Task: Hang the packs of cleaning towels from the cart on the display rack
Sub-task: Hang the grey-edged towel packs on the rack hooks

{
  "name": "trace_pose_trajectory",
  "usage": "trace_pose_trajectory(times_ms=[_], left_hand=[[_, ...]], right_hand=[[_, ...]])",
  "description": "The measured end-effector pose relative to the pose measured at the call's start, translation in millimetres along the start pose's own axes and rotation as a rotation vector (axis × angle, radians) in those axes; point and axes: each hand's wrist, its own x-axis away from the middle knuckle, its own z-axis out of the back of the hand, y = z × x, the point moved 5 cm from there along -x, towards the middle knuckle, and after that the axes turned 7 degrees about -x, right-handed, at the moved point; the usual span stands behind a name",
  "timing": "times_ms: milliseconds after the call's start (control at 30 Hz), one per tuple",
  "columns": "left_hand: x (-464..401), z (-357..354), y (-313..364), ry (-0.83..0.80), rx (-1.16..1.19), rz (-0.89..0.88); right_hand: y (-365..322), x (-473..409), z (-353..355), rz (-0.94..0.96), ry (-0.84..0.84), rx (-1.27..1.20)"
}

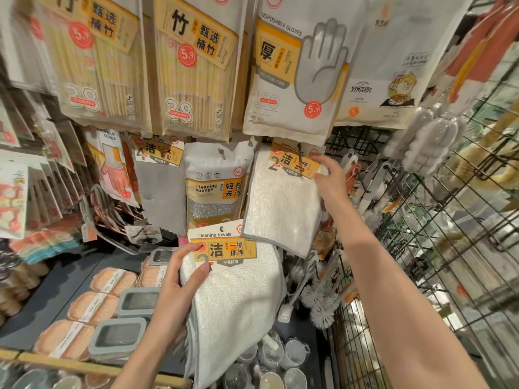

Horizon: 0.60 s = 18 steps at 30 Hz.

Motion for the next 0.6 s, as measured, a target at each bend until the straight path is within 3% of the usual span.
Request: trace_pose_trajectory(times_ms=[433,600], left_hand=[[2.0,-5.7,-0.4,0.011,-0.128,-0.074],[2.6,-12.9,-3.7,-0.048,-0.013,-0.007]], right_hand=[[11.5,50.1,8.8,-0.03,-0.138,0.063],[17.1,105.6,-10.3,-0.11,-0.333,0.087]])
